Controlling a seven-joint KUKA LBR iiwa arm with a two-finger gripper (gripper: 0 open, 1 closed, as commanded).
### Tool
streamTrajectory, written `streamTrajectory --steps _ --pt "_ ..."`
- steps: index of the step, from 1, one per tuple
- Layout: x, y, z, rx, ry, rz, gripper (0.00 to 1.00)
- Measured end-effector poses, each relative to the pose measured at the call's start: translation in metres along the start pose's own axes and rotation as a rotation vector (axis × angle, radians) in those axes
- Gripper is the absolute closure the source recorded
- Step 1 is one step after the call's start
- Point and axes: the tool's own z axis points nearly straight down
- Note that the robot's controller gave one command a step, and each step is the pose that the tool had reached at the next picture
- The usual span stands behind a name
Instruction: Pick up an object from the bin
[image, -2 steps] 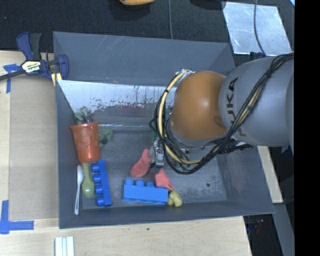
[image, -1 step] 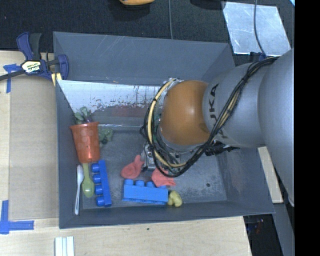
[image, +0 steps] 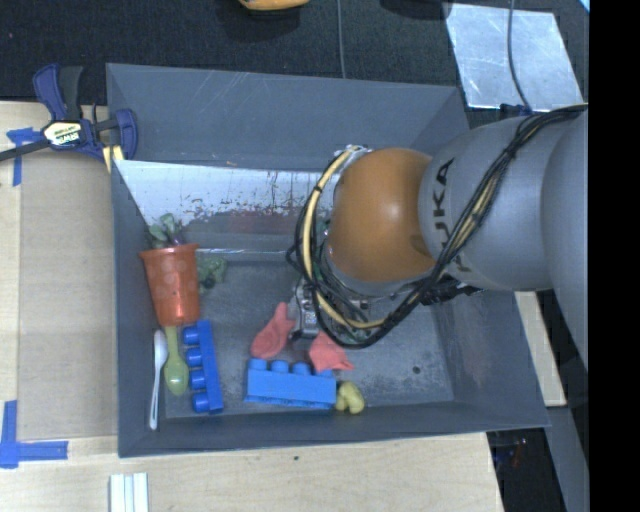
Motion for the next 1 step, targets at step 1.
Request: streamTrajectory --steps 1 --pt "0.0058 0.0038 -0.0694 -0.001 -0.003 0.022 1.0"
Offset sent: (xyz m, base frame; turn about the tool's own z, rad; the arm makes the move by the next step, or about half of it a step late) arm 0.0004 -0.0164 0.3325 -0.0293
